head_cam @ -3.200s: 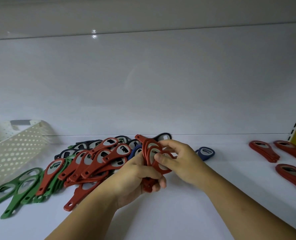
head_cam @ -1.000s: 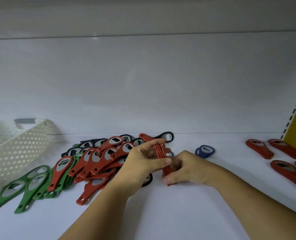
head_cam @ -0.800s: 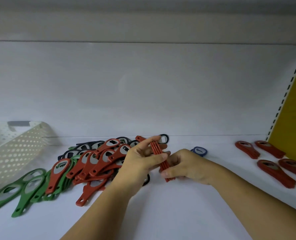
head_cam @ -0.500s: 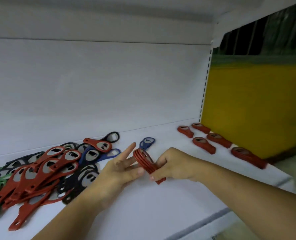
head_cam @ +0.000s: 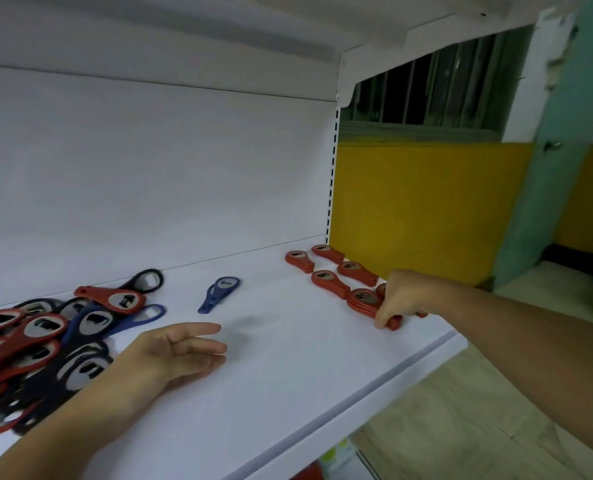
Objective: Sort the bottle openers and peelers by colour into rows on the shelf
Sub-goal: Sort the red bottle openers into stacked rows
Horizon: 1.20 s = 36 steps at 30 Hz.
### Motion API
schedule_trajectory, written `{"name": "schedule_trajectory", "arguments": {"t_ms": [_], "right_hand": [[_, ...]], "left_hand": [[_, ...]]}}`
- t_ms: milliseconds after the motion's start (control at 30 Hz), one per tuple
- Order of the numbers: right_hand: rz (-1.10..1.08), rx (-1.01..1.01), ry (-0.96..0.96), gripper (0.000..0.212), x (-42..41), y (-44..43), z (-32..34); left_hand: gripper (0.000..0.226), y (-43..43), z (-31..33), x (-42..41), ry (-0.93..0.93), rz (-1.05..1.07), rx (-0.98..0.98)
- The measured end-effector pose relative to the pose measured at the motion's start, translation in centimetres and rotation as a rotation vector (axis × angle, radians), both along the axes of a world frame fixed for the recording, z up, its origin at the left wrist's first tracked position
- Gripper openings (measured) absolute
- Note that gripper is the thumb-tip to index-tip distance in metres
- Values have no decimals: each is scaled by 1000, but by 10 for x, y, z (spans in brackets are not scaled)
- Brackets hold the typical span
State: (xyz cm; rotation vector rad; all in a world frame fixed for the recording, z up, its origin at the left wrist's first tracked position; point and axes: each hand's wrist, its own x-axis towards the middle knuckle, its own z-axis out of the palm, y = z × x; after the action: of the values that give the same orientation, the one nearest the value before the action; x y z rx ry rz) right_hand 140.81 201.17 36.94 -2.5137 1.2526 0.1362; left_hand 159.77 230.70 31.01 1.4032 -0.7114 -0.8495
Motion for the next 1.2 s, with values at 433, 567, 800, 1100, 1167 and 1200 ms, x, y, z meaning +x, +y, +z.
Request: {"name": "schedule_trajectory", "arguments": {"t_ms": [433,567,800,1100,1167,1200], "right_hand": [[168,-309,-130,62,11,-5,8],[331,-54,-413,56,46,42,-9],[536,164,-555,28,165,130,-59],[410,134,-623,33,280,173,-64],[382,125,-613,42,287,169,-67],[380,122,-602,43,289,168,-68]], "left_hand": [[21,-1,12,-6,-157,100,87],[24,-2,20,0,-380,268,24],[25,21,30,27,-290,821,-184],[20,41,18,58,177,954,-485],[25,41,20,64,254,934,-518],[29,39,19,66,284,928,-518]]}}
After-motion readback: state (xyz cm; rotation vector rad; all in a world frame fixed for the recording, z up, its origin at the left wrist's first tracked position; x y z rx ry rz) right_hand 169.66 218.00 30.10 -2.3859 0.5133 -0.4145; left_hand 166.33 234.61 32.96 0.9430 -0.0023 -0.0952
